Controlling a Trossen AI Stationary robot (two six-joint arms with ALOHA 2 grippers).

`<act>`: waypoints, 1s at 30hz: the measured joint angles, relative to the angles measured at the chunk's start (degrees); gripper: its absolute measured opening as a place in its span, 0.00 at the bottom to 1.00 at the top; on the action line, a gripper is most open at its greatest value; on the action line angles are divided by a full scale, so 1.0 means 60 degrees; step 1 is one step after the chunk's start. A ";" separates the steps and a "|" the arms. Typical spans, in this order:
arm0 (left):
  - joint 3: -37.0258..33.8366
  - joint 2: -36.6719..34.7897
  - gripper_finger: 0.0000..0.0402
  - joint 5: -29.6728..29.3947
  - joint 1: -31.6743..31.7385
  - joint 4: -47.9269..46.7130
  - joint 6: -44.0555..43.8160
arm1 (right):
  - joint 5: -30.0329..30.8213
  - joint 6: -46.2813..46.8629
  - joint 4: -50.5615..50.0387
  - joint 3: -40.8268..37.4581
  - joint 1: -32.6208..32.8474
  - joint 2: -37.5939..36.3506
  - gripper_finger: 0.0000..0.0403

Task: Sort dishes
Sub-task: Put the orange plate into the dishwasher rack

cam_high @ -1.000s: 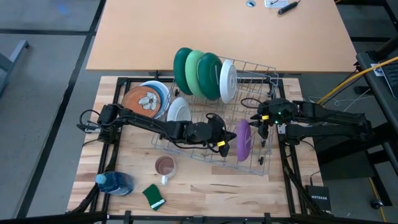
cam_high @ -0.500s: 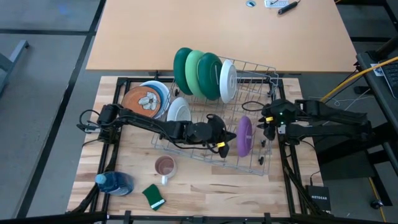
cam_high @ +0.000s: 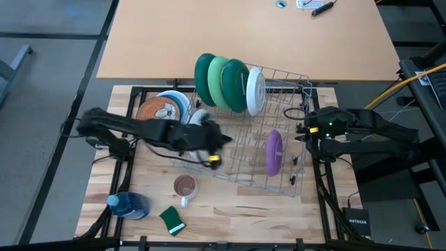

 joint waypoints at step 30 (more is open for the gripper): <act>-0.2757 -0.1667 0.01 0.0133 0.0174 -1.0316 -0.5618 | 0.0015 0.0058 -0.0056 0.0004 0.0000 -0.0472 0.38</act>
